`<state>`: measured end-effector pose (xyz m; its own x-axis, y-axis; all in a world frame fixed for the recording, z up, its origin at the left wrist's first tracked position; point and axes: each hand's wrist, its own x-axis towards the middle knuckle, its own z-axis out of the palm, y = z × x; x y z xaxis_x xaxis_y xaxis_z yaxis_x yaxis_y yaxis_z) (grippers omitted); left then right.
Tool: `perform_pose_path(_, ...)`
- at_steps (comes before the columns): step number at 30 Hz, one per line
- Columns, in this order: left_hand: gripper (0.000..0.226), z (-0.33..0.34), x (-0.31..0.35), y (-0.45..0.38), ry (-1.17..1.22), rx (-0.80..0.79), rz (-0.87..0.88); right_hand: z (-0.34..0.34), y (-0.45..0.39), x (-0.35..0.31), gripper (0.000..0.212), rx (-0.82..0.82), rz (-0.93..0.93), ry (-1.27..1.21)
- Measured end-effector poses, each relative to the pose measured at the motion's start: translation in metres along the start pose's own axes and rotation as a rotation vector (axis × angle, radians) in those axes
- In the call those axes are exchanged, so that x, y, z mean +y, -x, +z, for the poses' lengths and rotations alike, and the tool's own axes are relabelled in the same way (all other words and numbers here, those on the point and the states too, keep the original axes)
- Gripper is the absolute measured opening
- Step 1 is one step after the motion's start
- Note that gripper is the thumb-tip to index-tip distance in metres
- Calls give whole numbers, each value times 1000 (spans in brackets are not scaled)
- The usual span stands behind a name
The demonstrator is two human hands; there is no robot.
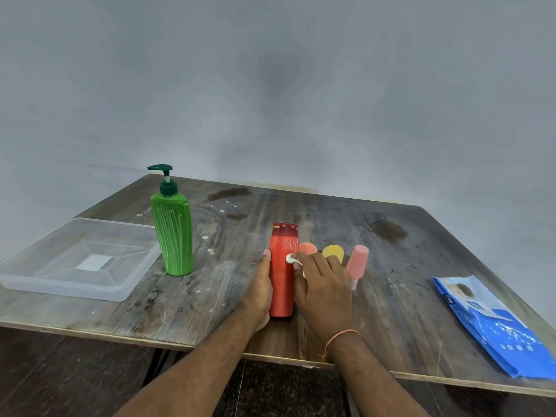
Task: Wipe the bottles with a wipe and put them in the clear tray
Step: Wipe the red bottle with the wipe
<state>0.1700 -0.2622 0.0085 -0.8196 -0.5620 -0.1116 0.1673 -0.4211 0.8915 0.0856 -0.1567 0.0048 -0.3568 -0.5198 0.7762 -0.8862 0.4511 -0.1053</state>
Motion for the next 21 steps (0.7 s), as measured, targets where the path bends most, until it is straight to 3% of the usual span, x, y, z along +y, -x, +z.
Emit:
perform_pose_path(6,65,-3,-1,-1,0,8,-8,-3,4,3,26,-14,-66,-46)
perform_pose_path(11,66,1,0,-2,29,-11,9,-1,0,10,31,-26,19,-26)
perform_pose_path(16,67,-4,-4,-4,20,2,-3,-5,1,4,26,-9,-56,-72)
perform_pose_path(21,64,-1,-2,-2,28,-30,20,0,3,10,30,-24,52,-45)
